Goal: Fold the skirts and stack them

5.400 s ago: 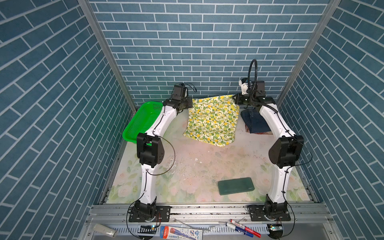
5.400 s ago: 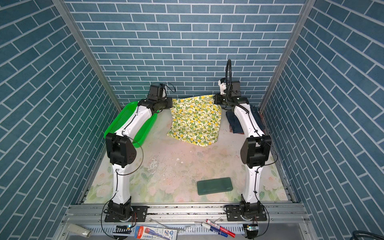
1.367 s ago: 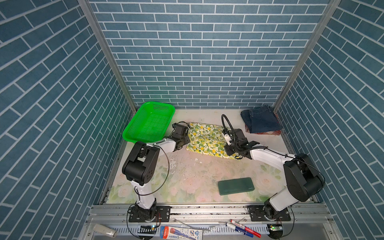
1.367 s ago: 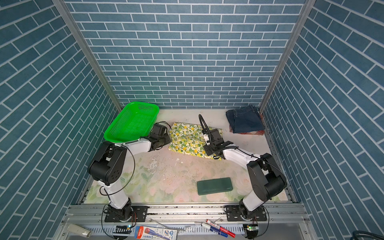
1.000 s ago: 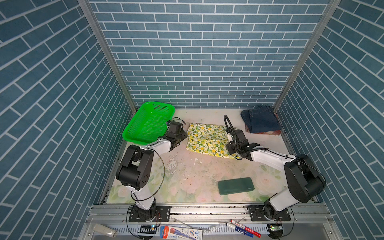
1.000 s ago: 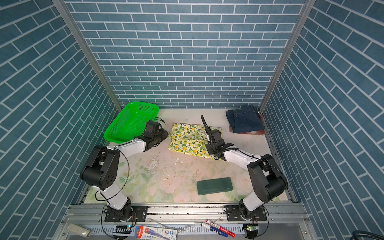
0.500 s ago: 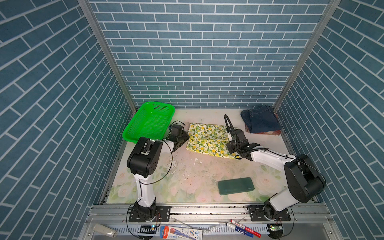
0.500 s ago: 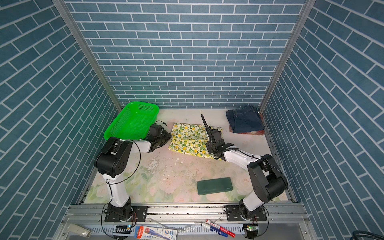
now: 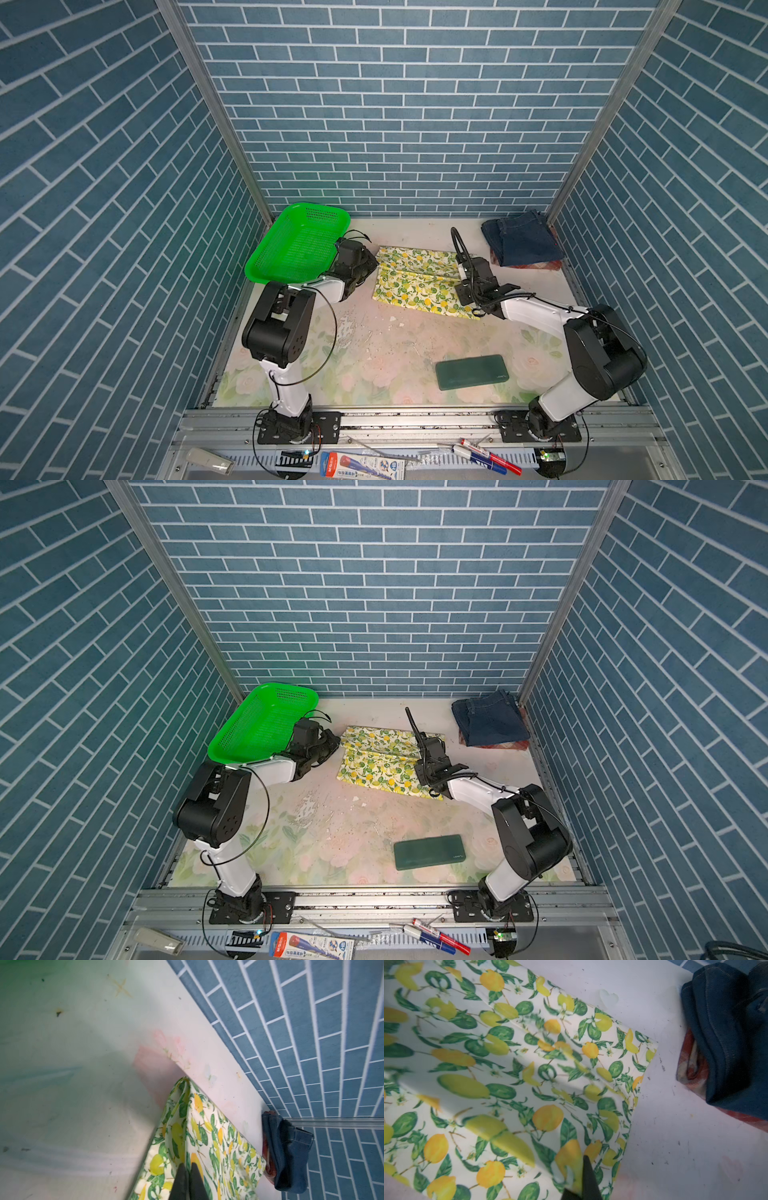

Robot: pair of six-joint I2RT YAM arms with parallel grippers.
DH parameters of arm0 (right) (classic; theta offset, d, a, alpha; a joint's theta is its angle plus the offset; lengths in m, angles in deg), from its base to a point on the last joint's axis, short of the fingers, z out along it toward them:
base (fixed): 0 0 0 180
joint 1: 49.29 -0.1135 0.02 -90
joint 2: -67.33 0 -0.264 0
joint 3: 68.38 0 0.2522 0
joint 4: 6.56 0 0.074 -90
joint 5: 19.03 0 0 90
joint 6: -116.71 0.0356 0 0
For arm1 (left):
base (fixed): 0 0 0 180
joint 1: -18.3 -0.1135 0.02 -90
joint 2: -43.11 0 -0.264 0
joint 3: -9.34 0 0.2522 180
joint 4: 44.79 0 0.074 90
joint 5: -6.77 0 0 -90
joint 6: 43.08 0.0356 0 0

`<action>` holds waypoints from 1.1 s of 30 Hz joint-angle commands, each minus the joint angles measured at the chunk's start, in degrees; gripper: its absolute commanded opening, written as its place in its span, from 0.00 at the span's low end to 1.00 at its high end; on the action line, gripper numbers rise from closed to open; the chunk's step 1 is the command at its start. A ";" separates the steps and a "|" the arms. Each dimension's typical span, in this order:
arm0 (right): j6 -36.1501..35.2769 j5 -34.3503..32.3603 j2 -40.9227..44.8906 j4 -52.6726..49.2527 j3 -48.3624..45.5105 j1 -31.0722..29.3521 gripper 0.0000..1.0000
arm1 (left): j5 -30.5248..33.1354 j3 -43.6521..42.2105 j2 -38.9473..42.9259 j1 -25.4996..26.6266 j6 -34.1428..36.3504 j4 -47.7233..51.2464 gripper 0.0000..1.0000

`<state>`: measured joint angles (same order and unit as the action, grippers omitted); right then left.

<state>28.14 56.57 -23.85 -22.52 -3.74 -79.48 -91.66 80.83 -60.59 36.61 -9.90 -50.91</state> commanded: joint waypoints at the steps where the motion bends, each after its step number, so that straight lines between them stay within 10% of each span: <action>1: -2.64 -2.92 0.19 -2.43 4.28 1.41 0.00 | 0.54 -0.79 2.56 0.40 1.77 2.57 0.00; 22: 2.78 -2.33 7.91 -13.05 -0.72 1.24 0.00 | 0.91 -12.88 9.25 3.00 3.26 2.67 0.00; 27: 8.46 3.23 11.76 -16.35 -2.44 0.93 0.58 | 0.44 -15.00 7.86 3.20 2.71 0.53 0.00; 33: 18.30 6.51 14.59 -22.35 -2.34 1.02 0.67 | 0.81 -17.55 7.22 4.05 2.59 -1.56 0.09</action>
<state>38.81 60.38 -10.89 -40.33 -4.97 -78.59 -91.86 64.62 -52.88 40.30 -7.73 -50.54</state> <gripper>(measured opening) 0.669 0.077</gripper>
